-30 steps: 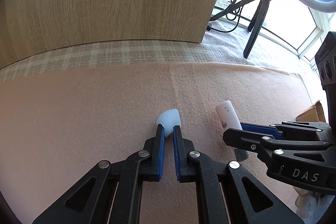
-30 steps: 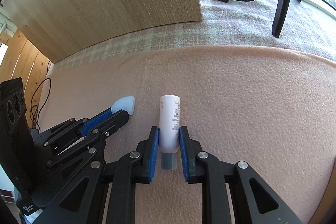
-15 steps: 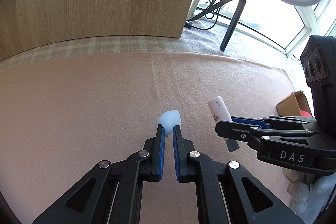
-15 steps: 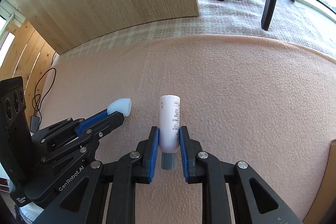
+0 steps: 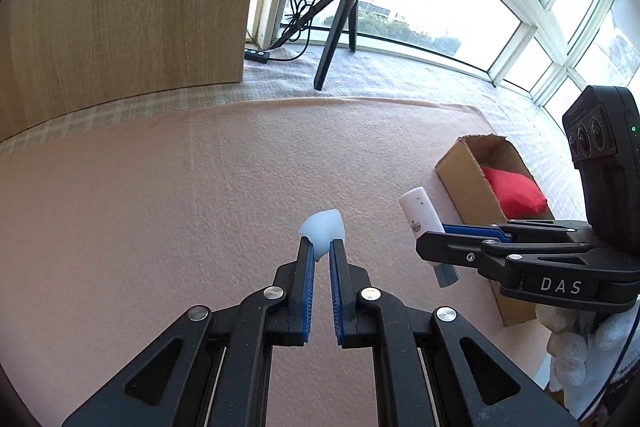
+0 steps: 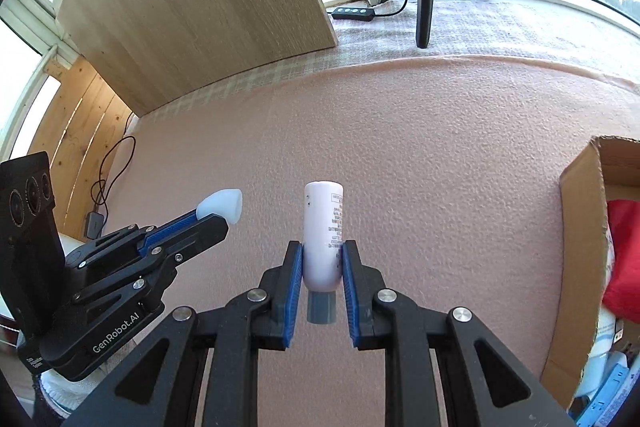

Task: Organize objects
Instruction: 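Lift the cap and bottle with both tools and carry them over the box, then open both tools to drop the cap and bottle into the box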

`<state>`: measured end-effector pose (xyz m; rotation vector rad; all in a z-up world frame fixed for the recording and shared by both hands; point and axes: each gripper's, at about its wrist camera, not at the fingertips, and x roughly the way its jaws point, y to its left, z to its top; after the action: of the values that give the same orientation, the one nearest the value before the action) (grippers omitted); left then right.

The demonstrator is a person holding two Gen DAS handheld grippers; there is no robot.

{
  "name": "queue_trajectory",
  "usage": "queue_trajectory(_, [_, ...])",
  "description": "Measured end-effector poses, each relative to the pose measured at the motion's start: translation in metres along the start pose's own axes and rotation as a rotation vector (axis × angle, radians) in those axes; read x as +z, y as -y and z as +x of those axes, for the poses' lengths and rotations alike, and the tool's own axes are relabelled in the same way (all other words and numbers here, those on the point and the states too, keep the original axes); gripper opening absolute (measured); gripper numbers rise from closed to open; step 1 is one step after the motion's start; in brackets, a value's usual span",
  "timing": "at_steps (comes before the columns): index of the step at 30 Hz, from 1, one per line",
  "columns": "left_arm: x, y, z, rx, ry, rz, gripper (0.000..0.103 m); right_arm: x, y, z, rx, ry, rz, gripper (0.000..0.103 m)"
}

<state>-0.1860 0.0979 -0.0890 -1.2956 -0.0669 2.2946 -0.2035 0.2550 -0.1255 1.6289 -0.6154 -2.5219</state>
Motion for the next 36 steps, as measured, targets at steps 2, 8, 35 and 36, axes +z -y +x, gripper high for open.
queue_trajectory(2, [-0.005, 0.018, -0.004, -0.011, 0.004, 0.015, 0.008, -0.012, 0.012, -0.014, -0.001, 0.009, 0.011, 0.018])
queue_trajectory(8, [-0.017, 0.076, -0.008, -0.033, -0.003, 0.102, 0.008, -0.046, 0.050, -0.054, -0.019, 0.055, 0.061, 0.018])
queue_trajectory(35, [-0.031, 0.274, 0.055, -0.184, -0.077, 0.294, 0.009, -0.122, 0.194, -0.160, -0.158, 0.178, 0.231, 0.018])
queue_trajectory(36, [-0.030, 0.275, 0.059, -0.182, -0.081, 0.296, 0.009, -0.122, 0.198, -0.161, -0.160, 0.179, 0.235, 0.018])
